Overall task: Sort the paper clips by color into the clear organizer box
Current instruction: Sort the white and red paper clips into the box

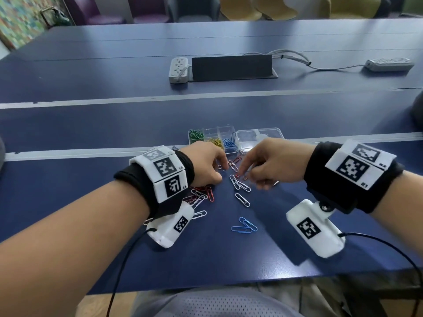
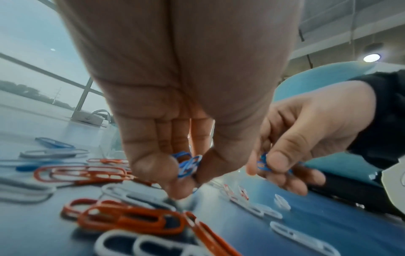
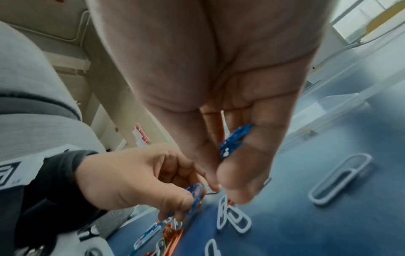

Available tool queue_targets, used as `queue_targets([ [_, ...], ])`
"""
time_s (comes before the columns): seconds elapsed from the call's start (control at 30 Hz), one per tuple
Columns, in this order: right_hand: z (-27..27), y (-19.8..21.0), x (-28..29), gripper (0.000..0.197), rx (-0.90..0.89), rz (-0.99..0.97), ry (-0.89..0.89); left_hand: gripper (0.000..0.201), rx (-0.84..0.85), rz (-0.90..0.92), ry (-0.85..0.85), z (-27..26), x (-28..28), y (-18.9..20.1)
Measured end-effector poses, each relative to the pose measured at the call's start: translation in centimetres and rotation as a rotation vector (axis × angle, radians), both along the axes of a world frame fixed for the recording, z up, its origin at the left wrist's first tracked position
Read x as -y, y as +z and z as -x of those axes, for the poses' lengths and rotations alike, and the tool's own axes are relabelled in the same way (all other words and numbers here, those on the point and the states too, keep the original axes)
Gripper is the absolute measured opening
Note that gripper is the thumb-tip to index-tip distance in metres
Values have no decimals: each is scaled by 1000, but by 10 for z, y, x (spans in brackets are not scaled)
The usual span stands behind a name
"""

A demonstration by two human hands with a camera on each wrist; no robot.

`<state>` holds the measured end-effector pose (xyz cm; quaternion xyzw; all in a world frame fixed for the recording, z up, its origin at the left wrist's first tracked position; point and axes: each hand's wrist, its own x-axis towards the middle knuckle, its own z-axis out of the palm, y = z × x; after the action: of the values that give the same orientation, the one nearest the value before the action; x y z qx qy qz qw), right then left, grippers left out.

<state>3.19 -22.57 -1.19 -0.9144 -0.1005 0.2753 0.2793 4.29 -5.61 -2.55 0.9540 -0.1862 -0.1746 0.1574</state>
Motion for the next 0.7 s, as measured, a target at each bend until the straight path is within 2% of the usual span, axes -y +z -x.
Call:
queue_targets([
  [0.17,-16,5,-1,26,-8,97,-19,29,-203,120,72,-5,-3,3],
  [0.3,-39,9,-12,30,137,176,-78,30,-311,284,149,-15,-2,8],
  [0.43,-59,17,-23,28,209,233,-115,21,-169,361,221,-40,3,23],
  [0.57,-68,17,-31,19,212,245,-141,31,82,180,209,-65,19,33],
  [0.7,-85,19,-30,23,246,275,-193,33,190,51,157,-78,35,29],
])
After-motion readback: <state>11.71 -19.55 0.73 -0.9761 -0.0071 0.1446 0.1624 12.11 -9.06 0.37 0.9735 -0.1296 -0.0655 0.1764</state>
